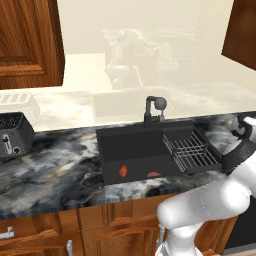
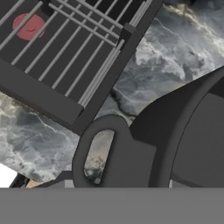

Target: Dump the sweet potato from the pot into the sink. Then turn on the water and wash the sweet potato. Then turn off the water and put the sweet potato back in the pot.

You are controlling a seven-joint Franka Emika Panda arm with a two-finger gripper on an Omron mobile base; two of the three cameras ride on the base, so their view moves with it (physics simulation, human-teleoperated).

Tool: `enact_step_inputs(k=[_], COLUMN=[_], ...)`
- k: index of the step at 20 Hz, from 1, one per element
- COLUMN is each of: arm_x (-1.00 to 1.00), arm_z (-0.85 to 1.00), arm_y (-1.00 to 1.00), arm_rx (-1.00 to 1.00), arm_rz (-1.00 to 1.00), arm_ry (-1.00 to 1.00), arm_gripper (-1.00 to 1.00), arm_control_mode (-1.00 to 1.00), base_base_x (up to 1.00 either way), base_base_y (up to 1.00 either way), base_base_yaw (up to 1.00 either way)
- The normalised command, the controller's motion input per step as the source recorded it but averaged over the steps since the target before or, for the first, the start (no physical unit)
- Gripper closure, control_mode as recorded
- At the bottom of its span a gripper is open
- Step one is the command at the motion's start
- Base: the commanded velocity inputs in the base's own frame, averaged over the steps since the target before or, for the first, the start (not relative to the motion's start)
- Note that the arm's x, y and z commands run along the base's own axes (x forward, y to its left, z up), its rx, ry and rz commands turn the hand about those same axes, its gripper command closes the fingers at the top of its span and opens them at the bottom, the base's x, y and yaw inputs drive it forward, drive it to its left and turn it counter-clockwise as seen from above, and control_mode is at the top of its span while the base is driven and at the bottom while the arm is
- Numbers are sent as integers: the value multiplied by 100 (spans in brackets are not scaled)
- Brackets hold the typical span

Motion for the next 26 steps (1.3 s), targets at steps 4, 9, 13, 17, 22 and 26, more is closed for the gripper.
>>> enact_step_inputs(k=[4,9,13,17,22,26], arm_x=[16,10,16,27,28,36], arm_z=[-22,-28,-29,-28,-26,-23], arm_y=[-13,-5,-6,-8,-13,-21], arm_rx=[1,1,0,0,0,0], arm_rz=[0,0,0,0,0,0], arm_ry=[1,0,0,0,0,0], arm_gripper=[100,100,100,100,100,100], arm_control_mode=[-100,-100,-100,-100,-100,-100], base_base_x=[0,0,0,0,0,0], base_base_y=[0,0,0,0,0,0], base_base_yaw=[0,0,0,0,0,0])
